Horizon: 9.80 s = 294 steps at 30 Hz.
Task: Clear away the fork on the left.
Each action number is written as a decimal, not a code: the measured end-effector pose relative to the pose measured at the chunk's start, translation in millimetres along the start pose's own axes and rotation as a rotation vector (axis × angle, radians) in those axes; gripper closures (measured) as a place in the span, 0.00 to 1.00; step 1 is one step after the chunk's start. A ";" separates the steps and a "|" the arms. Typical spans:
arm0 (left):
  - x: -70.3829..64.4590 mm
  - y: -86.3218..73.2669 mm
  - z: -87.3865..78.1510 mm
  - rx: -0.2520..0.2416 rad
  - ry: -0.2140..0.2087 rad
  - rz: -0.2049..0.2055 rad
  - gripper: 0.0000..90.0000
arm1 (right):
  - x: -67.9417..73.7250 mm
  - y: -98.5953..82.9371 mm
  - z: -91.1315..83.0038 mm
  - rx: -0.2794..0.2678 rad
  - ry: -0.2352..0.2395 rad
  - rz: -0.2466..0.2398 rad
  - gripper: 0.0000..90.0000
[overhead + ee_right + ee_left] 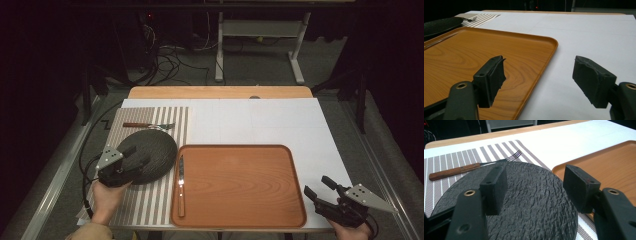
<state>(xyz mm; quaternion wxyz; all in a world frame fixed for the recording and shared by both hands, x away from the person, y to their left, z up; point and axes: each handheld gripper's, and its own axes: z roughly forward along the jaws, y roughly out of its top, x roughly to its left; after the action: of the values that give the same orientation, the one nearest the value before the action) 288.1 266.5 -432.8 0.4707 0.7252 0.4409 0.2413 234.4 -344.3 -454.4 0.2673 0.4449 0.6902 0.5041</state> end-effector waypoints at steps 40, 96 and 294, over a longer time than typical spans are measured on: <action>7.8 19.8 33.0 0.019 -0.021 0.024 0.38 | 2.2 0.5 -2.7 -0.011 0.005 -0.019 0.29; 49.9 47.3 89.5 0.160 0.029 -0.083 0.38 | 2.0 -0.2 -2.4 0.005 -0.020 -0.017 0.30; 138.1 66.4 77.0 0.609 0.129 -0.081 0.81 | 4.3 -0.8 2.5 0.044 0.041 -0.049 0.30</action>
<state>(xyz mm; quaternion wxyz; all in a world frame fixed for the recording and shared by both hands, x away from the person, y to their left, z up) 442.7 338.8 -416.3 0.2120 0.7979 0.5504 0.1245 234.2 -339.4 -455.6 0.2555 0.4231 0.7173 0.4910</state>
